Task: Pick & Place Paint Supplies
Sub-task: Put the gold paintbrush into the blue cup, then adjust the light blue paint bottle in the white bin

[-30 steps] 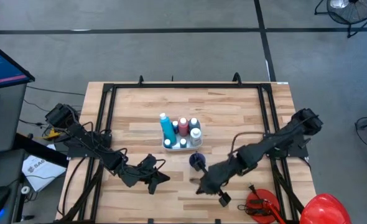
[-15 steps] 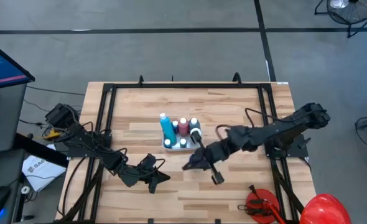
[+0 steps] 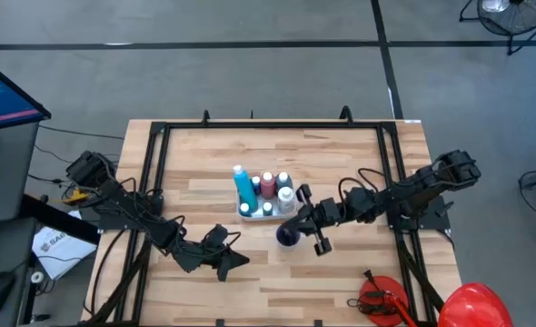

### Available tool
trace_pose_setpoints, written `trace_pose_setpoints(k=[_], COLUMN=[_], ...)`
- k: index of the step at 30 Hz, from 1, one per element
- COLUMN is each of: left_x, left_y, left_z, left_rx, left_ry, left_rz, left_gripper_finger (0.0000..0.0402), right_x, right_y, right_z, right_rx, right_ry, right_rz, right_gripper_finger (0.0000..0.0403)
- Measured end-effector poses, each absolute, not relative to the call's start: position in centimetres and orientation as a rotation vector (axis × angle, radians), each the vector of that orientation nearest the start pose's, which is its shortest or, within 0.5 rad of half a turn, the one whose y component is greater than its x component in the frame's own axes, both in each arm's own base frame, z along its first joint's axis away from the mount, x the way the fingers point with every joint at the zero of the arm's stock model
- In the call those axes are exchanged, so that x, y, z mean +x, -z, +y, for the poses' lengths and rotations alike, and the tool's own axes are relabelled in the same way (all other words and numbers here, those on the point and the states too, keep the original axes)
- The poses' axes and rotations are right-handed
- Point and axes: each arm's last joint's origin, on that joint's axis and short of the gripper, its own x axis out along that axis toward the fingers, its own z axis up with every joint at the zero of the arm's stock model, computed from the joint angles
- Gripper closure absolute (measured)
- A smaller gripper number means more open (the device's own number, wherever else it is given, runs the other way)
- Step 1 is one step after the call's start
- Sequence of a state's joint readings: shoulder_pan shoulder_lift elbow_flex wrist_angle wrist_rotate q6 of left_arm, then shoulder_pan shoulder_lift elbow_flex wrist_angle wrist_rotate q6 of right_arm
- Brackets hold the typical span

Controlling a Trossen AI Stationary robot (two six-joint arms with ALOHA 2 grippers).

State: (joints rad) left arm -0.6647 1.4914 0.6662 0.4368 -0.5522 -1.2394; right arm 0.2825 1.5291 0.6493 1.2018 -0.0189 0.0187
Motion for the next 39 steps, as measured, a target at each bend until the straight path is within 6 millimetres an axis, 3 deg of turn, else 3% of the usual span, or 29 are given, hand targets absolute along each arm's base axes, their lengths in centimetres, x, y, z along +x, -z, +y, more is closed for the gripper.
trace_pose_setpoints(k=[13,22,28,39], left_x=[24.3,24.8,24.9,24.9], left_y=[-19.4,-19.4,-19.4,-19.4], left_z=[-17.0,-16.2,-16.1,-15.9], left_rx=[-1.053,-1.058,-1.059,-1.057], left_ry=[-0.091,-0.118,-0.125,-0.130], left_rz=[0.328,0.311,0.307,0.305], left_gripper_finger=[0.0399,0.0399,0.0399,0.0399], right_x=[27.4,28.1,28.1,28.1], right_y=[-20.6,-18.8,-18.9,-19.1], right_z=[7.2,7.4,7.3,7.0], right_rx=[0.043,0.172,0.259,0.368], right_ry=[-0.234,-0.247,-0.229,-0.207], right_rz=[-0.214,-0.166,-0.183,-0.183], right_gripper_finger=[0.0403,0.0393,0.0354,0.0239])
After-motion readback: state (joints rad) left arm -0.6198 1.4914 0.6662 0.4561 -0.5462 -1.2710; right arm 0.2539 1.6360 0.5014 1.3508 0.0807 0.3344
